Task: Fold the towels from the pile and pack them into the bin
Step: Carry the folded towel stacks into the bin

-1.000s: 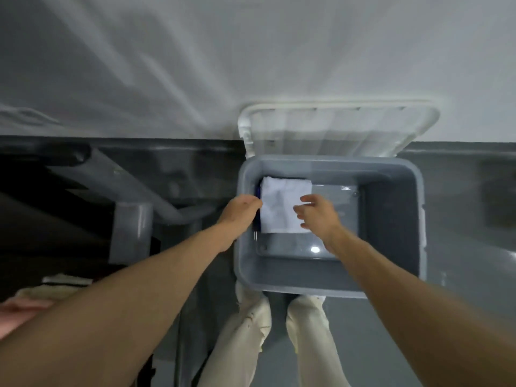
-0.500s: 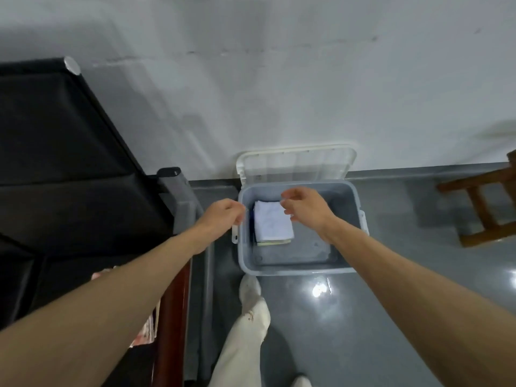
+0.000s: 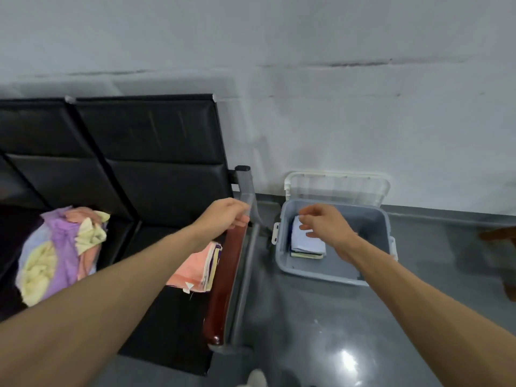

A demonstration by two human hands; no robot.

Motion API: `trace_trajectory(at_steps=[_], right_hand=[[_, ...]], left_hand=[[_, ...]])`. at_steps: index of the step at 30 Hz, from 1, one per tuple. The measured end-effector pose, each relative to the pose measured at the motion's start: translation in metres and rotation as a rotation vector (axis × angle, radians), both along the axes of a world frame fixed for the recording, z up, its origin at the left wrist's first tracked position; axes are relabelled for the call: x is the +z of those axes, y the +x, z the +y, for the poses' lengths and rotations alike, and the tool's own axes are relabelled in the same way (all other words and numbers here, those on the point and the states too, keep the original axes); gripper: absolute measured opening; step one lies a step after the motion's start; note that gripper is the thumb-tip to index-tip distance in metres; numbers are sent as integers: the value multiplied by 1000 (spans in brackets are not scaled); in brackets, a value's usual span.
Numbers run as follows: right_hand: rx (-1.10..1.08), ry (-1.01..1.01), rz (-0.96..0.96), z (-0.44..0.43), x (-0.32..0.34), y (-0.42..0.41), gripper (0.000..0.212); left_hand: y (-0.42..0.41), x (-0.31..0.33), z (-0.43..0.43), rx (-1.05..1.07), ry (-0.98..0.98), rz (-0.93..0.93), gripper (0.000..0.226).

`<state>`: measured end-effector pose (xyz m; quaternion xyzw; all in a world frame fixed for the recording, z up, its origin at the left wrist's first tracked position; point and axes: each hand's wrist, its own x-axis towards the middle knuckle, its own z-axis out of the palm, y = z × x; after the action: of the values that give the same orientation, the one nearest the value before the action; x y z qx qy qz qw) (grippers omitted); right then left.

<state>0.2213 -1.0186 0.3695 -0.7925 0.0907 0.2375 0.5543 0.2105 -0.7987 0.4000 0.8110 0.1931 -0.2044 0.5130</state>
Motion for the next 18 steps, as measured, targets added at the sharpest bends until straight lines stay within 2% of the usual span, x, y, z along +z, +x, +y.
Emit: trace_trajectory(at_steps=[7, 13, 18], right_hand=[[78, 23, 34, 85, -22, -8, 17], [74, 22, 102, 178, -69, -12, 32], [-56, -21, 207, 261, -131, -10, 47]], left_hand=[[-38, -2, 86, 81, 64, 52, 22], [-45, -54, 170, 87, 77, 119, 20], [-20, -121, 243, 15, 53, 183, 22]])
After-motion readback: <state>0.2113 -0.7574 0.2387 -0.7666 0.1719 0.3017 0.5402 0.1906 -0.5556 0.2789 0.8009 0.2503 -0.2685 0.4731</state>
